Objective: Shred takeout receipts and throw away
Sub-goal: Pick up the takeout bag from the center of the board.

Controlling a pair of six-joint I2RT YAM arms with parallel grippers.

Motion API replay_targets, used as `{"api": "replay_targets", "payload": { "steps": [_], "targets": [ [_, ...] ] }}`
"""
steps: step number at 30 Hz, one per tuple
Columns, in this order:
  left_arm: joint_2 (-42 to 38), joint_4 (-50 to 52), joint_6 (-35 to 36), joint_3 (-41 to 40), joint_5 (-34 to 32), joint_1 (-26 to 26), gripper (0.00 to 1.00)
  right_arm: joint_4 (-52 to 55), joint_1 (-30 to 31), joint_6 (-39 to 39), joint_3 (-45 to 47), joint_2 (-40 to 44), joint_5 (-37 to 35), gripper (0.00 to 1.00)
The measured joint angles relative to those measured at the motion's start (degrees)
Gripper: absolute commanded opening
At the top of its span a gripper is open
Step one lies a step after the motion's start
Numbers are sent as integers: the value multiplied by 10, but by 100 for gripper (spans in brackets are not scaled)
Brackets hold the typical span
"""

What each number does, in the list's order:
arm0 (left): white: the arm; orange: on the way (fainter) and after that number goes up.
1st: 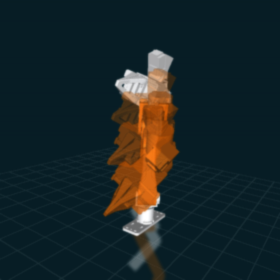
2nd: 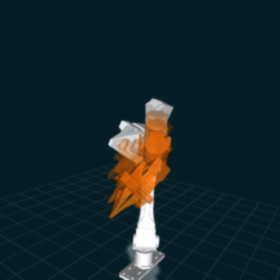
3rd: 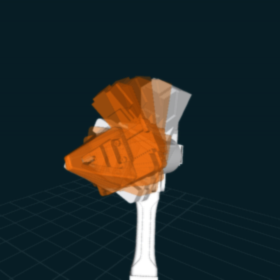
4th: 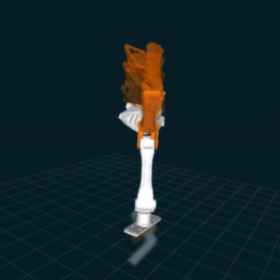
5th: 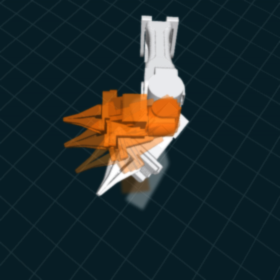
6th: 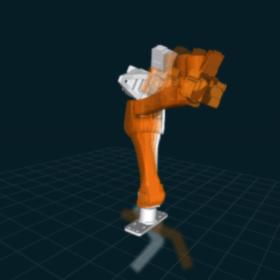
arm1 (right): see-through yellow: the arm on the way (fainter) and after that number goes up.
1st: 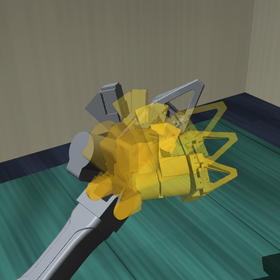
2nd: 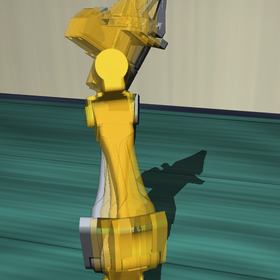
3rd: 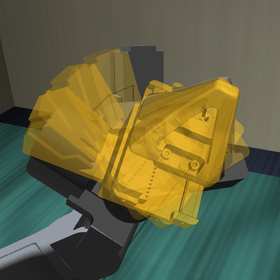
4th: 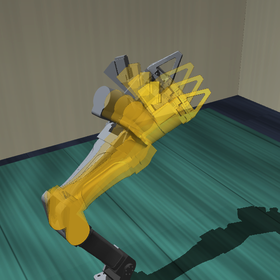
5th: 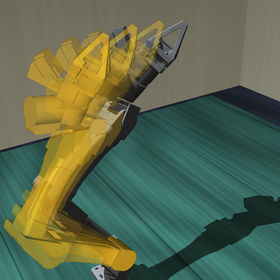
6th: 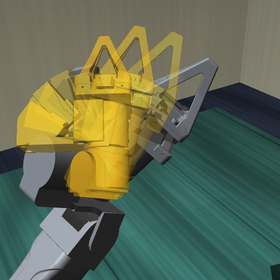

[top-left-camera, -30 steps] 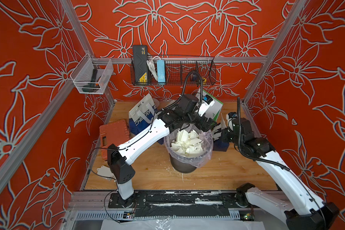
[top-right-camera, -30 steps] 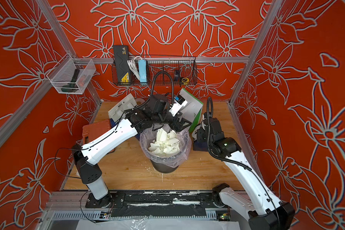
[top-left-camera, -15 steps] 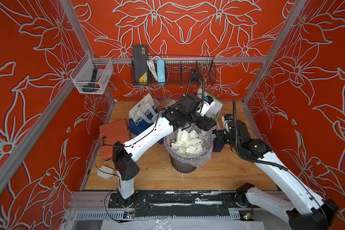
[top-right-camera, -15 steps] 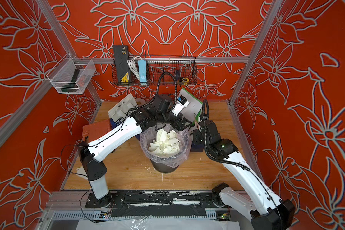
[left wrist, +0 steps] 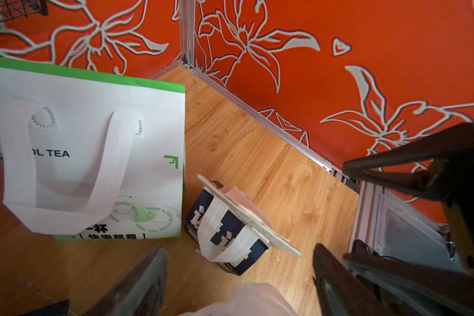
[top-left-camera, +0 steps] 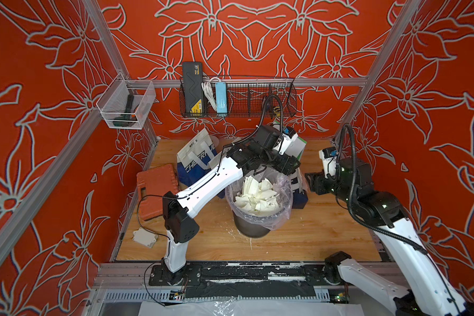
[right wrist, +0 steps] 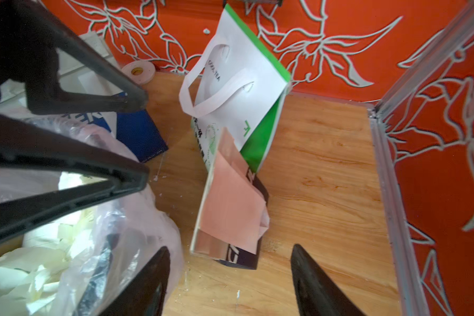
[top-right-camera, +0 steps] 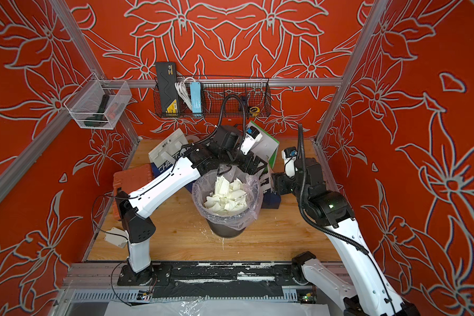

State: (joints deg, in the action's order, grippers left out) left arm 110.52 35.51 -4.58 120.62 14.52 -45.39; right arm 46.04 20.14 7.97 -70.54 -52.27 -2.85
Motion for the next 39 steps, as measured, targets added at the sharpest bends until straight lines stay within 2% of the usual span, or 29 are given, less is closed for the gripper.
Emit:
{"api": "replay_targets", "payload": {
  "steps": [5, 12, 19, 25, 29, 34, 39],
  "targets": [
    [23, 11, -16, 25, 1, -2, 76, 29, -96, -17, 0, -2, 42, 73],
    [59, 32, -37, 41, 1, -23, 67, 17, -144, -15, 50, -10, 160, 73],
    [79, 50, -43, 59, 5, -34, 47, -10, -153, 0, 101, -20, 232, 73],
    [99, 65, -40, 83, 11, -34, 36, -47, -154, 17, 139, -21, 266, 73],
    [119, 92, -32, 117, 7, -34, 34, -67, -154, 28, 153, -23, 280, 72],
    [135, 108, -23, 139, 3, -34, 22, -91, -154, 34, 162, -33, 291, 71],
    [141, 121, -18, 154, 3, -34, 15, -99, -154, 34, 171, -41, 293, 70]
  ]
}}
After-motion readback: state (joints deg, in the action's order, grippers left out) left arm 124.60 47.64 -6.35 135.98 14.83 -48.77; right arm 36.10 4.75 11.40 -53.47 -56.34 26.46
